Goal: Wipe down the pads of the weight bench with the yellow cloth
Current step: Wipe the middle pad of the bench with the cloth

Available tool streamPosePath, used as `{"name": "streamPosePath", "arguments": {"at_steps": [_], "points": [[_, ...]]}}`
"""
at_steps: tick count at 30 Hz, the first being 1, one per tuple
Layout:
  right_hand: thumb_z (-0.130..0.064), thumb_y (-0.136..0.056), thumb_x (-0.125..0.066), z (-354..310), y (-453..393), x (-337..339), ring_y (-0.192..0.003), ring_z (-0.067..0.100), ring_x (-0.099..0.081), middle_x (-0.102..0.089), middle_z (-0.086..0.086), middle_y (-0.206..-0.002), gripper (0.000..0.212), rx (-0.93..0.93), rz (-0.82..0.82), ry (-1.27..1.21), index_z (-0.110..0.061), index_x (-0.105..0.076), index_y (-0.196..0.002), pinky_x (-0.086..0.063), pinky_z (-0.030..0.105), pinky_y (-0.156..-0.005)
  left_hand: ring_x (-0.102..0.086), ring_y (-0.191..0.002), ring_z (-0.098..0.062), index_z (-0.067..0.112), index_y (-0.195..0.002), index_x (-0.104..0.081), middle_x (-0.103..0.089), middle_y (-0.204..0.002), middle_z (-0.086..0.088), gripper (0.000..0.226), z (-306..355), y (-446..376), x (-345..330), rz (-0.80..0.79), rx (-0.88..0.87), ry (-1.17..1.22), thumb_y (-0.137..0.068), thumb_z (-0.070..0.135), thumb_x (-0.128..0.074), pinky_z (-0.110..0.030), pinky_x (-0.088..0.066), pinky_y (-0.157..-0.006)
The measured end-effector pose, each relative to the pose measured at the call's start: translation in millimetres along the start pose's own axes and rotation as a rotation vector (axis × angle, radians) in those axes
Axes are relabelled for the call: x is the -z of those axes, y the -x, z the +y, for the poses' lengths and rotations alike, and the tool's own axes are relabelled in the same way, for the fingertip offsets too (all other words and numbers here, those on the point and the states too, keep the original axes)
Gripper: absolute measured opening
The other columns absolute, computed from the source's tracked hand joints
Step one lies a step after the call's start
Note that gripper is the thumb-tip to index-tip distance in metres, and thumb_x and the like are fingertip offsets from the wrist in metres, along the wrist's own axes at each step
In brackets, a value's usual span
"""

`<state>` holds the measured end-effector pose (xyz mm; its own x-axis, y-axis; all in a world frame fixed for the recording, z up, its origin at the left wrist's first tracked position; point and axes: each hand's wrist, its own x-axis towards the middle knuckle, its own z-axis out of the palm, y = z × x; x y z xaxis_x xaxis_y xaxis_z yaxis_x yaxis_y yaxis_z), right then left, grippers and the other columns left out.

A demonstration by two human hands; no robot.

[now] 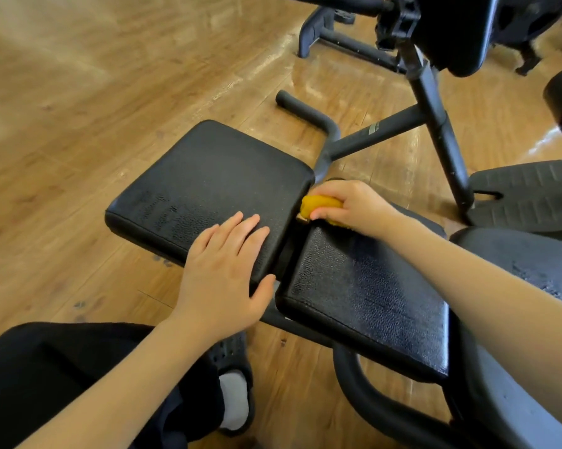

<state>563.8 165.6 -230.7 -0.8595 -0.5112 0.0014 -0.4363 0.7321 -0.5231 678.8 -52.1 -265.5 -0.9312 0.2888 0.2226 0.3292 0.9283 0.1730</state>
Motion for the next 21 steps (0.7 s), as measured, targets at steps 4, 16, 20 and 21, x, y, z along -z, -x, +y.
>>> {"name": "streamPosePath", "arguments": {"at_steps": [4, 16, 20, 21], "points": [[-0.027, -0.079, -0.069, 26.0, -15.2, 5.7, -0.097, 0.012, -0.057, -0.063, -0.008, -0.101, 0.033, -0.177, 0.153, -0.055, -0.019, -0.064, -0.111, -0.039, 0.023, -0.086, -0.039, -0.131, -0.022, 0.014, -0.128, -0.051, -0.048, -0.138, -0.003, 0.062, 0.0, 1.1, -0.6, -0.017, 0.004, -0.004, -0.078, 0.049, -0.039, -0.036, -0.023, -0.105], [-0.025, -0.080, -0.068, 79.1, 92.1, 50.9, -0.096, 0.022, -0.057, -0.061, 0.001, -0.097, 0.031, -0.609, 0.266, -0.072, -0.018, -0.062, -0.109, -0.039, 0.029, -0.084, -0.040, -0.130, -0.023, 0.013, -0.127, -0.052, -0.049, -0.136, -0.004, 0.062, -1.1, -4.0, 1.9, 0.006, 0.002, 0.007, -0.077, 0.048, -0.038, -0.037, -0.024, -0.104], [-0.033, -0.087, -0.058, 69.6, 77.4, 51.5, -0.091, 0.026, -0.057, -0.064, 0.008, -0.098, 0.031, -0.621, 0.218, 0.051, -0.011, -0.062, -0.108, -0.039, 0.029, -0.078, -0.041, -0.129, -0.024, 0.012, -0.125, -0.053, -0.050, -0.135, -0.005, 0.062, 1.5, -4.7, -0.6, 0.012, 0.012, 0.003, -0.075, 0.047, -0.039, -0.038, -0.025, -0.103], [-0.035, -0.089, -0.056, 63.7, 66.1, 47.6, -0.091, 0.028, -0.058, -0.065, 0.012, -0.100, 0.033, -0.610, 0.197, 0.079, -0.010, -0.061, -0.108, -0.040, 0.031, -0.078, -0.040, -0.130, -0.024, 0.013, -0.125, -0.053, -0.050, -0.135, -0.005, 0.063, 2.4, -3.6, -1.2, 0.004, 0.017, -0.002, -0.075, 0.047, -0.038, -0.039, -0.025, -0.104]]}}
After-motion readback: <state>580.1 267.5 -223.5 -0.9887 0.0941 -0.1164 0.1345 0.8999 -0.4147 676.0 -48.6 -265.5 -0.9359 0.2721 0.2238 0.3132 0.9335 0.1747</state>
